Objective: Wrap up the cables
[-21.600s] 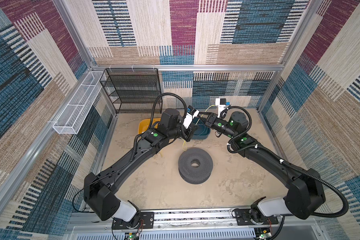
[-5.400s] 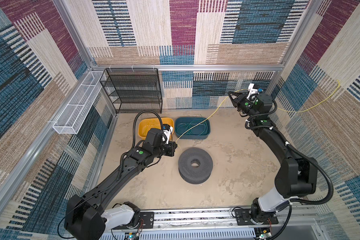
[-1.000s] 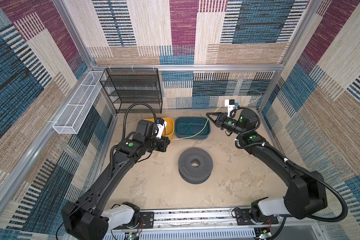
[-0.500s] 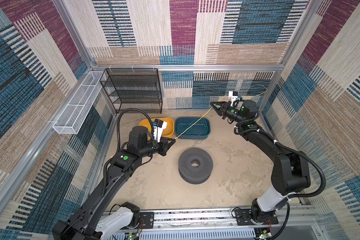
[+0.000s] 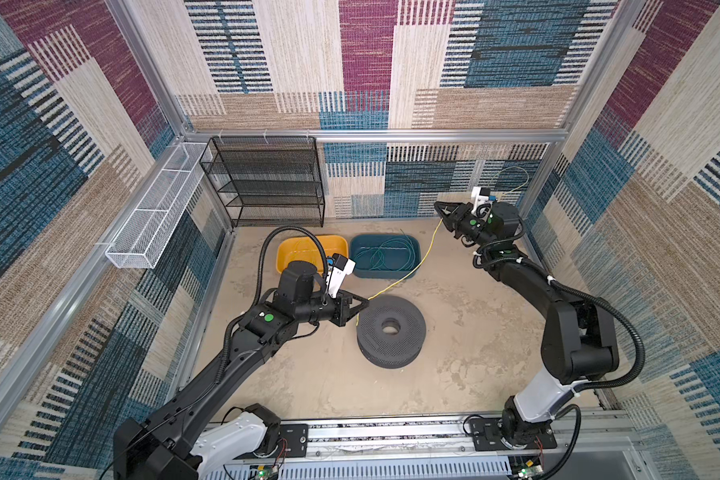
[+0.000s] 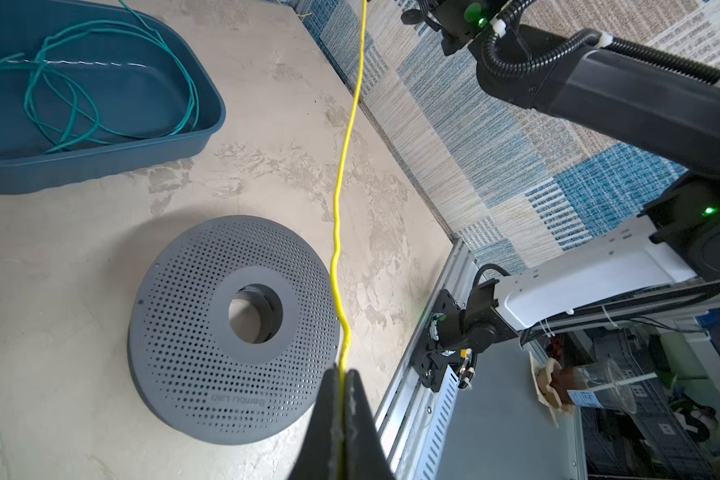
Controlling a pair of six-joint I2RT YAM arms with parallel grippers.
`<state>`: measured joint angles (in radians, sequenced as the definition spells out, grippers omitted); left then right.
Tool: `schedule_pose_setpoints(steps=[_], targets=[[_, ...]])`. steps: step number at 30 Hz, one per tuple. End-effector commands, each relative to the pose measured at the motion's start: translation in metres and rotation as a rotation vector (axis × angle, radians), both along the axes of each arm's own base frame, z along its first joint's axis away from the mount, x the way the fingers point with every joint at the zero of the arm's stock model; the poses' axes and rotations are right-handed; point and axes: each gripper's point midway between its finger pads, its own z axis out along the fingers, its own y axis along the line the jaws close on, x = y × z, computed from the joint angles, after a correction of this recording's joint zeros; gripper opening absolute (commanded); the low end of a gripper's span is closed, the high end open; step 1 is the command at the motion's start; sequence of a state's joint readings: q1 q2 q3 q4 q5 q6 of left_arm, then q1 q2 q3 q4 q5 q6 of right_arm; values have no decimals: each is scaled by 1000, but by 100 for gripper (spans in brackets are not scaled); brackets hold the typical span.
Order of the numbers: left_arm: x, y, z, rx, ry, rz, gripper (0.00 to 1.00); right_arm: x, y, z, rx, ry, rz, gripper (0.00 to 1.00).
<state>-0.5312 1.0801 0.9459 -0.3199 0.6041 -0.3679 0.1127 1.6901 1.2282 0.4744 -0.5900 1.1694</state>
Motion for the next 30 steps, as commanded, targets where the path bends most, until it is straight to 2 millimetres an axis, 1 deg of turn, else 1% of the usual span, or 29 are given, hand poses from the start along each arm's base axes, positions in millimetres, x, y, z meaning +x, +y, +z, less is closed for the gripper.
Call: schedule_pose_setpoints(steps=[1,4,6,9,10,13,18,21,24,26,30], targets=[[17,-15,15,-28,-31,113,0,-48,-17,-42,-17,70,-52,67],[30,-7,19,-11,-64,201,0,-64,-17,-65,-81,123,-33,77],[38,2,24,-3,-92,271,0,-78,-18,-81,-127,148,-22,84],[44,11,30,5,-123,330,0,-94,-20,-93,-197,161,-10,93],[46,12,31,9,-130,341,0,-99,-21,-93,-221,153,-9,94],[52,13,26,39,-129,358,0,-113,-23,-85,-247,125,-8,97],[58,7,15,60,-99,351,0,-136,-21,-59,-235,68,14,97],[60,2,13,41,-95,342,0,-149,-17,-45,-224,45,27,96],[63,3,13,44,-107,353,0,-162,-2,-37,-223,28,68,95],[66,7,14,55,-123,375,0,-171,14,-33,-229,15,109,94],[73,21,16,84,-149,455,0,-184,46,-34,-221,15,202,94]])
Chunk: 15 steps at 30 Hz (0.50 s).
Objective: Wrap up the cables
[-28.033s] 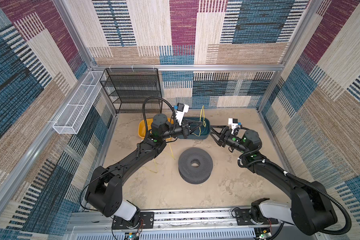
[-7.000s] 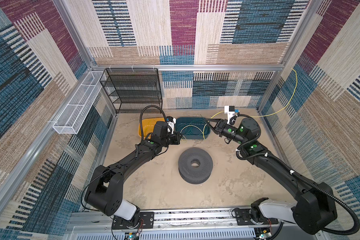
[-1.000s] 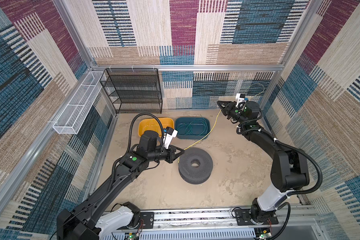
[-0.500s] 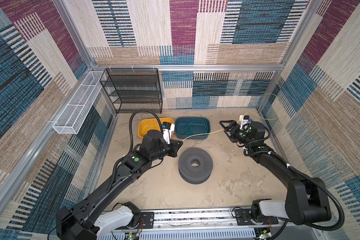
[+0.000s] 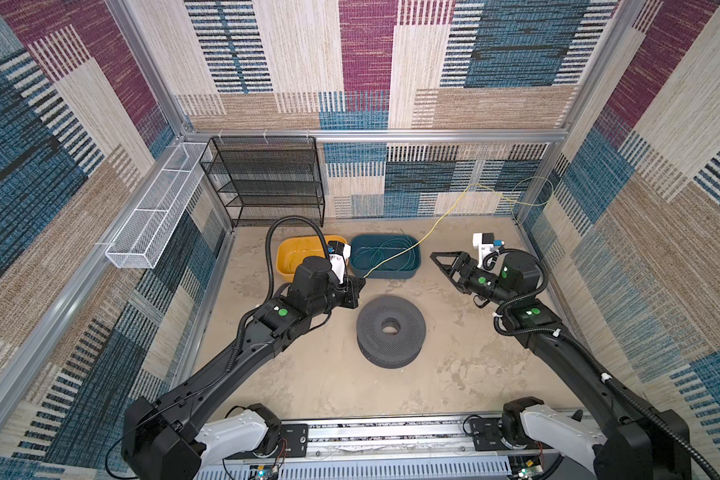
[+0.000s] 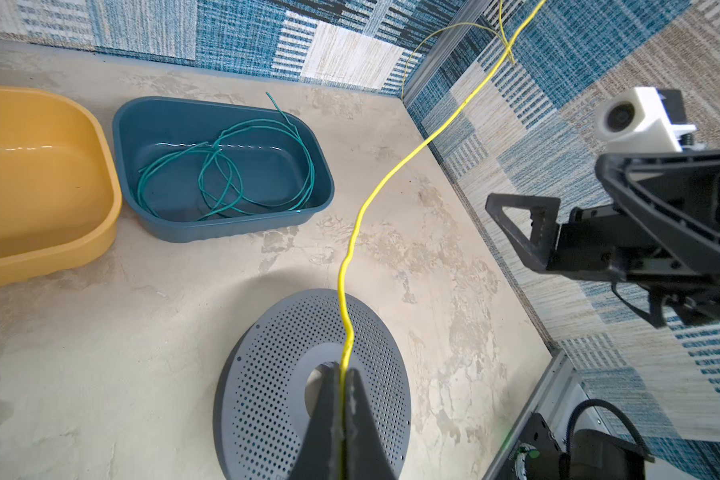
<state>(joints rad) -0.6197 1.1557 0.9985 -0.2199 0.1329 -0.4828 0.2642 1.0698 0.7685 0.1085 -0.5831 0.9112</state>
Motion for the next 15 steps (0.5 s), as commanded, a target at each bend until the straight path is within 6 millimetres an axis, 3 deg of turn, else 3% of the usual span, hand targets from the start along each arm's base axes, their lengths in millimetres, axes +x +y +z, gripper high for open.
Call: schedule_pose_setpoints(steps=[1,6,9,15], targets=[[10,11,13,1,-61,76,0,-7,21,2,6,-4,58,94],[8,2,13,-22,-49,32,0,-25,80,11,39,-27,189,94],[6,-3,11,-35,-37,8,0,-31,104,12,71,-29,226,91],[-2,-12,12,-73,-31,-51,0,-23,130,3,131,19,245,71]])
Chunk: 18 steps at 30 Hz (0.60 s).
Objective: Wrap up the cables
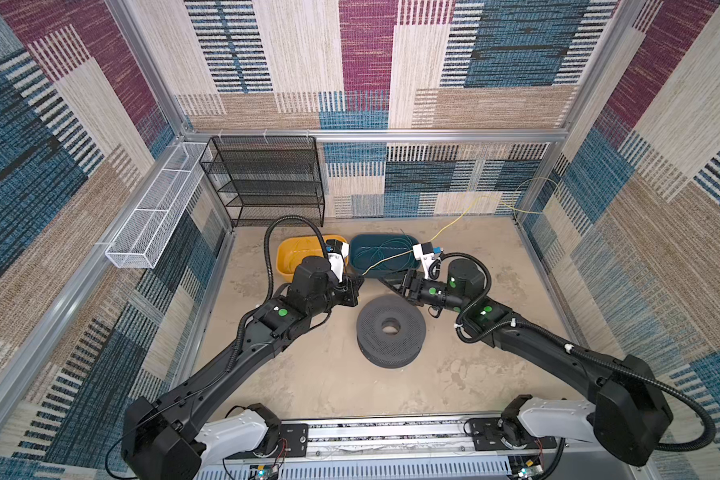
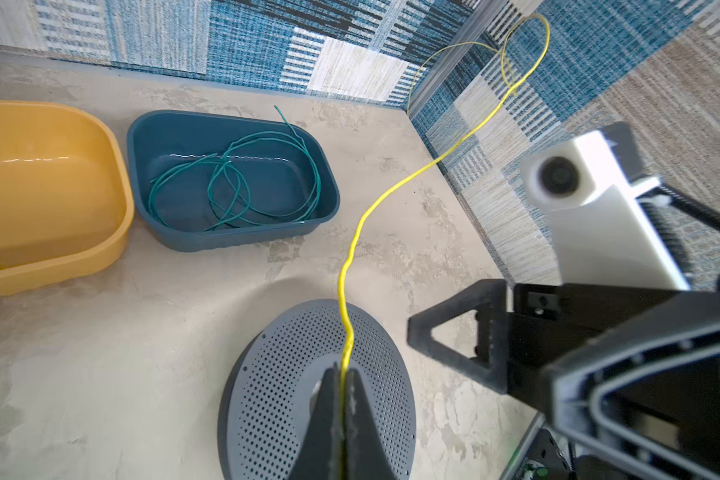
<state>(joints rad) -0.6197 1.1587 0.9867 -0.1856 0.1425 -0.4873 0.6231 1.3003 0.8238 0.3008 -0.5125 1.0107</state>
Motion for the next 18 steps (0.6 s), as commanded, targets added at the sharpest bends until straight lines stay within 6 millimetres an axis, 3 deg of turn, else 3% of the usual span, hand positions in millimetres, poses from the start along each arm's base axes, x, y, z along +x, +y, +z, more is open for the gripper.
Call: schedule_pose_setpoints(steps=[1,8,14,18], targets=[[-4,-9,10,-56,-17,-47,0,14,7,21,97,-28,-33,67],[-16,-16,7,-70,-9,-105,0,29,23,19,126,0,-26,47],[-20,-14,3,-59,-10,-108,0,29,26,14,130,17,-19,15],[-23,-15,-4,-52,8,-121,0,28,18,15,124,2,-52,0]])
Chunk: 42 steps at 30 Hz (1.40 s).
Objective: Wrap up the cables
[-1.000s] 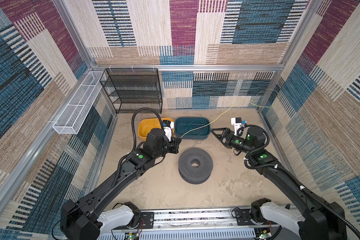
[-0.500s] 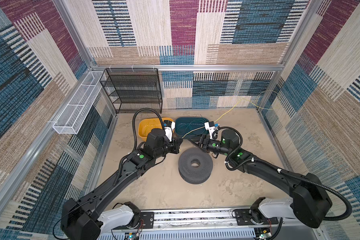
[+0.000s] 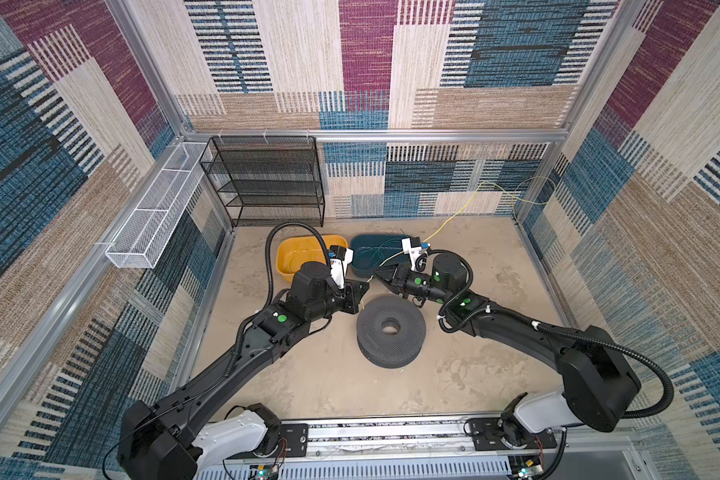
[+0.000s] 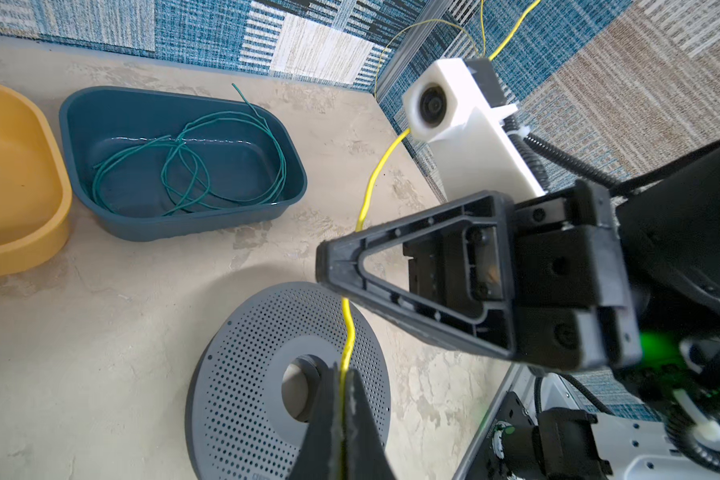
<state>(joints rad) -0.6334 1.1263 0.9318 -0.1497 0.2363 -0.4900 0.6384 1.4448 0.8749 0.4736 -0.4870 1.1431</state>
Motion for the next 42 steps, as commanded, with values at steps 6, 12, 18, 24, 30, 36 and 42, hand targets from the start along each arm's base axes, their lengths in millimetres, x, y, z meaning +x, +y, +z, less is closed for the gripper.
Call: schedule_pose_setpoints(steps=[6,12,18,24,30,36,42], targets=[[-21,-11,-15,-11,39,-114,1,1,-7,15,14,-74,-41,0],[-33,21,-15,41,1,-16,69,1,-9,11,-14,-94,-48,0],[-34,75,-26,1,-27,244,89,-3,-18,0,-77,-125,-73,0],[-35,47,-81,-139,171,147,81,-7,-30,-13,-183,-157,-90,0],[-20,21,-96,-234,250,23,79,-20,-37,-32,-226,-127,-67,0],[-11,6,-119,-258,312,-30,75,-25,-53,-39,-243,-116,-113,0],[-9,4,-149,-218,369,-27,68,-24,-59,-33,-251,-130,-131,0]])
